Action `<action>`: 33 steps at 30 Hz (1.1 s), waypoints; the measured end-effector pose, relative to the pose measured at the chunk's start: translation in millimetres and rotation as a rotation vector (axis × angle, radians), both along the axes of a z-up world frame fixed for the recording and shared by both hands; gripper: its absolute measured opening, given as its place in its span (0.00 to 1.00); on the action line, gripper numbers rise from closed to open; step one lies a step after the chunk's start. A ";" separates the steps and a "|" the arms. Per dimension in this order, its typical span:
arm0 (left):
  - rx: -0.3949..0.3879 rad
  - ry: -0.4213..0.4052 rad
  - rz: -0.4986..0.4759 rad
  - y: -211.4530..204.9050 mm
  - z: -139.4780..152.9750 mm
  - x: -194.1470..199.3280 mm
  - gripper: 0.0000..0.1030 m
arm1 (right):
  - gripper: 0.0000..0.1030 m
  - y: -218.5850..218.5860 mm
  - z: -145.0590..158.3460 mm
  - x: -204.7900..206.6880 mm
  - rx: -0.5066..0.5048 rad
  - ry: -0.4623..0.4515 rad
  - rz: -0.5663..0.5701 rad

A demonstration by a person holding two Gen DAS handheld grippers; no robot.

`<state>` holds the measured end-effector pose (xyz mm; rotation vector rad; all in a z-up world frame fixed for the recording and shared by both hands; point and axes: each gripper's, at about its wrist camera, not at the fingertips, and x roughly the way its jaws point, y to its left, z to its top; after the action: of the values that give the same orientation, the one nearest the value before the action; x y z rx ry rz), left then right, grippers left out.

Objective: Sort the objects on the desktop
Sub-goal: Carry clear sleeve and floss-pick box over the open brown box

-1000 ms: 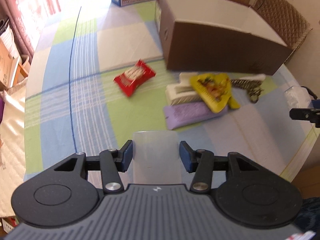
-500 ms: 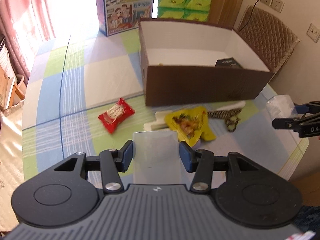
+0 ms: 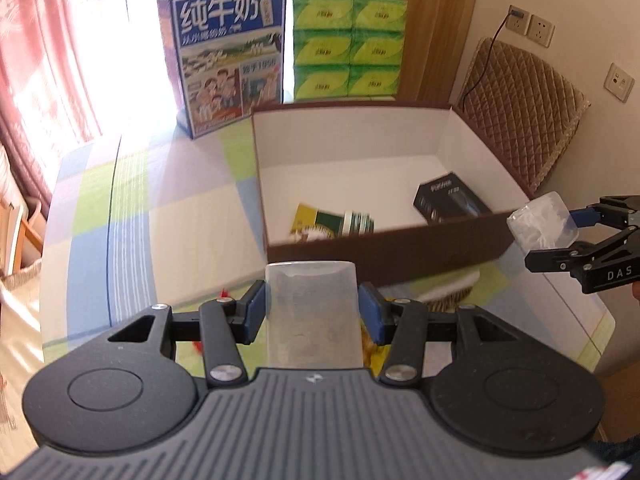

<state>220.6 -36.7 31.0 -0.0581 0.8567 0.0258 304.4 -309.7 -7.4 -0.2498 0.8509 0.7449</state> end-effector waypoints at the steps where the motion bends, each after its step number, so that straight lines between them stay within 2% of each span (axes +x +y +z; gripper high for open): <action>1: 0.003 -0.004 -0.004 -1.3 2.0 5.9 0.43 | 0.83 1.0 1.7 5.6 0.004 -0.004 0.003; 9: 0.014 -0.039 -0.040 -14.4 13.7 58.3 0.43 | 0.83 8.6 13.9 52.6 0.018 -0.032 0.019; 15: 0.013 -0.036 -0.042 -20.6 13.2 105.4 0.43 | 0.83 18.7 18.7 87.8 0.025 -0.043 0.027; 26: 0.031 0.007 -0.037 -26.1 -4.2 175.2 0.43 | 0.83 40.7 11.1 142.4 0.017 -0.040 0.030; 33: 0.061 0.055 -0.027 -27.9 -24.7 216.9 0.44 | 0.83 60.9 -10.3 178.9 -0.022 -0.021 0.017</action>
<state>437.5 -64.5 6.2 0.0115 0.9106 0.0279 483.3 -248.8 -17.7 -0.2847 0.8387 0.7480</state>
